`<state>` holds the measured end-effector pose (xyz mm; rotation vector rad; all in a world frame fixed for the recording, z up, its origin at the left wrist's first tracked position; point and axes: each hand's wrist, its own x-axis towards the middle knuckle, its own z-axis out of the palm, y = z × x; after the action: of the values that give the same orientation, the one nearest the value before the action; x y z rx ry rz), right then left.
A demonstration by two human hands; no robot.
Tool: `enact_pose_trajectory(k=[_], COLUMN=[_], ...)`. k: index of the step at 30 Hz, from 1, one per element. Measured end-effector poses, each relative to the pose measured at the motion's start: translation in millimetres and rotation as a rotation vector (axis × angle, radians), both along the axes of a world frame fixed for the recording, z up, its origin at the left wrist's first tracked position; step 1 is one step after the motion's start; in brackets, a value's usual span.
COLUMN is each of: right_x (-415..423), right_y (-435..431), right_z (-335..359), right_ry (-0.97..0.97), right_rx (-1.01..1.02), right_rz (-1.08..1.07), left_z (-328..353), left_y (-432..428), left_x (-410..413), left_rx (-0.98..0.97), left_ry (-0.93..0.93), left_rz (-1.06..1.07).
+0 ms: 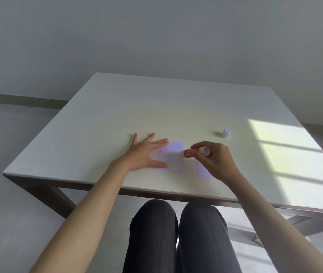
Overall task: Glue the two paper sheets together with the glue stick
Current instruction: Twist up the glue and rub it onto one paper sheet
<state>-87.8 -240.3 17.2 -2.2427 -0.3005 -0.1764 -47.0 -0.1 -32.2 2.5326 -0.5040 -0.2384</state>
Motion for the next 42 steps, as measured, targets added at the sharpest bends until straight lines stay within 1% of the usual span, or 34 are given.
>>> enact_pose_trajectory(k=[2,4,5,7,9,11,13,16,19,20,22,25,27,29,31,33,35,36,38,40,42], right_x=[-2.6,-6.3,-6.2,0.1,11.0,18.0,15.3,2.8,2.2,5.0,12.1,20.4,17.8,9.8,-0.2,-11.9,-22.8,-28.6,-41.8,-53.9,-62.7], right_y=[-3.3,-5.0,-4.8,-3.0,2.6,11.7,21.6,33.4,36.2,36.5,35.6,28.2,24.6,23.9,23.4,23.2,25.3,26.8,30.8,35.9,40.6], right_z=[-0.4,4.1,6.6,7.7,6.9,2.9,-3.4,-6.8,-1.0,0.6,0.9,-4.9,-6.7,-7.4,-8.4,-7.5,-6.5,-6.6,-8.3,-11.2,-12.5], right_ry=[0.029,0.12,0.147,0.082,0.016,0.021,0.012,-0.03,0.07,0.092,0.105,0.097,0.05,0.03,0.101,0.28,0.526,0.646,0.815,0.893,0.935], right_rx=[0.007,0.022,0.029,0.061,0.061,0.013,-0.025,-0.047,0.029,0.039,0.025,0.007,0.058,0.183,0.38,0.723,1.102,1.236,1.404,1.527,1.621], right_rz=[0.098,0.234,0.258,0.191,0.021,-0.117,-0.153,-0.038,0.131,0.153,0.091,-0.12,-0.224,-0.242,-0.213,-0.187,-0.173,-0.162,-0.104,-0.039,-0.014], left_z=[1.4,1.6,1.8,2.0,1.8,1.9,0.9,1.6,3.3,3.5,3.9,4.8,5.1,4.1,3.2,2.7,3.3,4.6,8.1,14.5,22.1], left_y=[-0.3,-0.8,-1.0,-1.0,-0.8,-0.6,-0.7,-1.5,-3.0,-2.9,-2.2,-1.6,-1.0,-0.3,0.1,-0.4,-0.9,-0.9,0.1,0.4,-1.1], left_x=[-0.8,-0.9,-1.2,-1.2,-2.0,-3.3,-2.4,-2.3,-3.2,-3.3,-2.8,-3.2,-3.5,-3.3,-3.3,-3.9,-4.6,-4.9,-4.8,-7.1,-12.8], left_rx=[-0.003,-0.007,-0.007,-0.005,-0.017,-0.031,-0.027,-0.007,0.021,0.045,0.088,0.085,0.087,0.085,0.082,0.088,0.086,0.056,-0.077,-0.229,-0.329], left_ry=[0.002,0.001,0.001,-0.001,0.001,0.006,0.007,0.048,0.047,0.042,0.05,0.097,0.091,0.077,0.071,0.051,0.053,0.074,0.129,0.167,0.178], left_rz=[0.009,0.017,0.018,0.016,0.02,0.022,0.024,0.075,0.078,0.066,0.048,0.045,0.021,0.016,0.032,0.015,0.013,0.031,0.069,0.086,0.109])
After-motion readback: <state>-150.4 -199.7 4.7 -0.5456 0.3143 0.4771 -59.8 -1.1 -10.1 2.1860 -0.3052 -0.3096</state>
